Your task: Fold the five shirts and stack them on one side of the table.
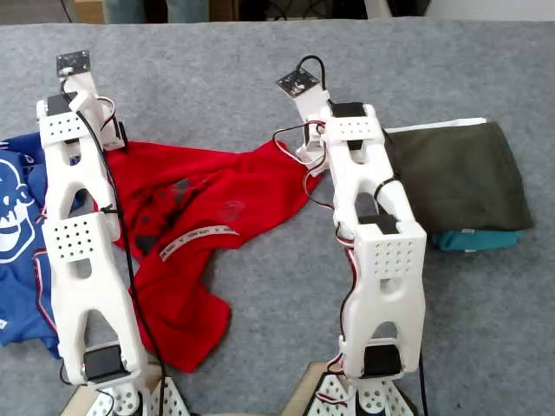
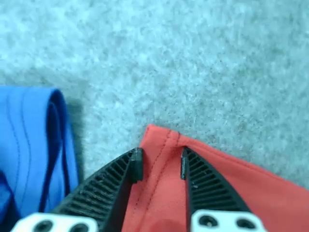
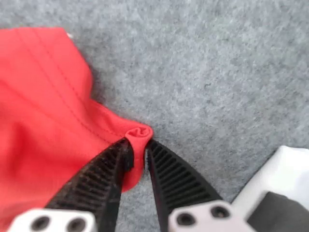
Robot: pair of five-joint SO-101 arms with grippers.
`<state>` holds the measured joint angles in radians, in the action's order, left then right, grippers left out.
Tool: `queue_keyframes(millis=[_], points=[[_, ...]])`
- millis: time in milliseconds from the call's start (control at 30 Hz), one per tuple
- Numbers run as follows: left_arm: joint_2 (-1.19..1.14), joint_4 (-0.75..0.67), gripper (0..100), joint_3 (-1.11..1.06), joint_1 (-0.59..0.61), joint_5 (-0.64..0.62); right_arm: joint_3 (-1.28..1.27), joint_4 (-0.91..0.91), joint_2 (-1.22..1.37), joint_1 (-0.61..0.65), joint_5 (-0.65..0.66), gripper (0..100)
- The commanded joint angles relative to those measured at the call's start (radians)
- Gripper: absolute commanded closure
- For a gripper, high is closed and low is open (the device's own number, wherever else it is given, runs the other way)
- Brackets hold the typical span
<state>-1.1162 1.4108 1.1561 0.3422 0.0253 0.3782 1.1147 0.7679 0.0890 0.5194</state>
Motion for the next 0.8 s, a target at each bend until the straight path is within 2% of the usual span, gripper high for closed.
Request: queue_keyframes(millis=[0, 233, 367, 767], points=[[0.002, -0.021, 85, 0.051, 0.013, 0.08, 0.005, -0.017, 0.015, 0.008, 0.0, 98.4], [0.006, 0.018, 85, 0.111, 0.022, 0.285, 0.005, -0.017, 0.015, 0.008, 0.0, 98.4], [0.0, 0.044, 85, 0.182, 0.021, 0.359, 0.005, -0.017, 0.015, 0.008, 0.0, 98.4], [-0.049, 0.043, 85, 0.165, 0.03, 0.39, 0.005, -0.017, 0.015, 0.008, 0.0, 98.4]])
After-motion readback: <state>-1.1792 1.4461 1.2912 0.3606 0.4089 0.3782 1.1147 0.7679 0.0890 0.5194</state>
